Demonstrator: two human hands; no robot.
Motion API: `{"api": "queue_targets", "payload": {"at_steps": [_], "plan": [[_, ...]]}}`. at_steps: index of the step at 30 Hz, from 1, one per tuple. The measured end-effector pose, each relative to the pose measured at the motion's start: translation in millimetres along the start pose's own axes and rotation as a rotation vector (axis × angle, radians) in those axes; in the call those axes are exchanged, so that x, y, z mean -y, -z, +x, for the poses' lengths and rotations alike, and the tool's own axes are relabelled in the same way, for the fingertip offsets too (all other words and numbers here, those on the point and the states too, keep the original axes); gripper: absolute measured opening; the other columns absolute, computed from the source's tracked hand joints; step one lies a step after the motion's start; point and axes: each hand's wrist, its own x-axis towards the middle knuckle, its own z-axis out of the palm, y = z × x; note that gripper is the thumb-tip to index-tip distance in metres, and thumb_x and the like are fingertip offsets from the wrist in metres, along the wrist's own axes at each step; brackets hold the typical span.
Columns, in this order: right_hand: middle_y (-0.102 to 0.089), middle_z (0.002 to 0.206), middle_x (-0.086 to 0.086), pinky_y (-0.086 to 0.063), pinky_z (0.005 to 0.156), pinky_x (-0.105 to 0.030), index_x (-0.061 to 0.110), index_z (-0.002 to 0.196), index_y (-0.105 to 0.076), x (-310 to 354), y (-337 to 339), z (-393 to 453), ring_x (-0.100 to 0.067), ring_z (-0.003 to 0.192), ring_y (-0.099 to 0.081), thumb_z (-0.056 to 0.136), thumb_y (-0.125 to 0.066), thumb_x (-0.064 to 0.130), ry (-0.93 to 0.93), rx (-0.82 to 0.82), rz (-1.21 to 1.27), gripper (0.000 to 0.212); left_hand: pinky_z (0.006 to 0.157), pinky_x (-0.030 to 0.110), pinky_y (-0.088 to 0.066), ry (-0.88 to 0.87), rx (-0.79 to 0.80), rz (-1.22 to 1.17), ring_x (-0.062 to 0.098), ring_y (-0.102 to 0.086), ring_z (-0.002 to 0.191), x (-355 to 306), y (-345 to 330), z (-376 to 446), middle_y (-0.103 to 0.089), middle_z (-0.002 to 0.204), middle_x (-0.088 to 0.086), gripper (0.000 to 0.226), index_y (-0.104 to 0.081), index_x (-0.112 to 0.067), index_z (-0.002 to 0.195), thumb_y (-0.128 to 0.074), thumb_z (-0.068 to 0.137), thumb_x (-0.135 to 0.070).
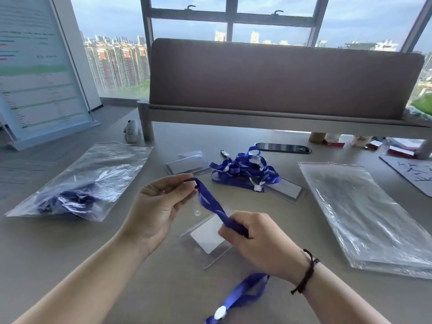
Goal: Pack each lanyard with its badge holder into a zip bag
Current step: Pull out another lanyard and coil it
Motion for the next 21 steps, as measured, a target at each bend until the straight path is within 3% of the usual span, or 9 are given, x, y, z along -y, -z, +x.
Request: {"api": "queue_targets", "payload": {"at_steps": [3,6,9,11,13,15,21], "plan": [[-0.056,0.066,-0.007,-0.038,0.055,-0.027,0.018,0.082,-0.063,1,4,-1,-0.008,0.053,-0.04,0.096,-0.061,0.037,0.002,0.028,0.029,0.023,0.085,0.027,-0.059,0.019,-0.053,-0.07,0.02,-0.073,0.09,-2,6,5,-0.077,0.088,0.01,0.015,-0.077,-0.007,0.08,-0.076,0.066,-0.01],[-0.056,0.062,-0.008,-0.038,0.053,-0.026,0.012,0.087,-0.064,1,7,0,-0.007,0.05,-0.04,0.098,-0.059,0.035,-0.009,0.032,0.141,0.026,0.088,0.042,-0.059,0.103,-0.094,-0.213,0.031,-0.073,0.102,-8,10,10,-0.077,0.097,0.013,0.012,-0.068,-0.008,0.087,-0.058,0.092,-0.01],[-0.058,0.059,0.002,-0.037,0.049,-0.02,0.017,0.097,-0.068,2,8,0,-0.006,0.048,-0.041,0.1,-0.056,0.031,-0.001,0.042,0.26,0.018,0.077,0.047,-0.062,0.073,-0.237,-0.235,0.023,-0.076,0.086,-13,12,13,-0.077,0.089,0.006,0.016,-0.064,-0.012,0.091,-0.052,0.101,-0.015],[-0.058,0.06,0.003,-0.035,0.046,-0.016,0.022,0.102,-0.069,2,10,1,-0.004,0.045,-0.039,0.099,-0.058,0.026,-0.015,0.059,0.338,0.012,0.065,0.034,-0.063,0.028,-0.401,-0.22,0.014,-0.068,0.061,-15,16,13,-0.074,0.087,0.004,0.013,-0.062,-0.016,0.093,-0.052,0.102,-0.018],[-0.058,0.06,0.002,-0.033,0.044,-0.016,0.021,0.102,-0.07,-1,14,2,-0.004,0.043,-0.037,0.099,-0.059,0.021,-0.044,0.068,0.393,0.012,0.048,0.019,-0.051,-0.013,-0.53,-0.179,0.008,-0.049,0.045,-18,23,16,-0.071,0.087,0.002,0.013,-0.059,-0.02,0.091,-0.053,0.102,-0.019],[-0.057,0.058,0.002,-0.032,0.043,-0.019,0.019,0.097,-0.072,-5,19,4,-0.008,0.043,-0.037,0.097,-0.061,0.021,-0.077,0.097,0.445,0.011,0.042,0.016,-0.038,-0.03,-0.547,-0.156,0.007,-0.039,0.042,-19,29,19,-0.07,0.081,0.0,0.01,-0.057,-0.022,0.093,-0.054,0.102,-0.02],[-0.059,0.059,-0.003,-0.04,0.045,-0.023,0.012,0.097,-0.073,-15,33,5,-0.013,0.045,-0.045,0.092,-0.068,0.015,-0.154,0.126,0.48,0.007,0.036,0.016,-0.026,0.092,-0.454,-0.093,0.006,-0.028,0.037,-15,32,23,-0.067,0.068,-0.002,0.022,-0.058,-0.018,0.081,-0.061,0.097,-0.032]]}}
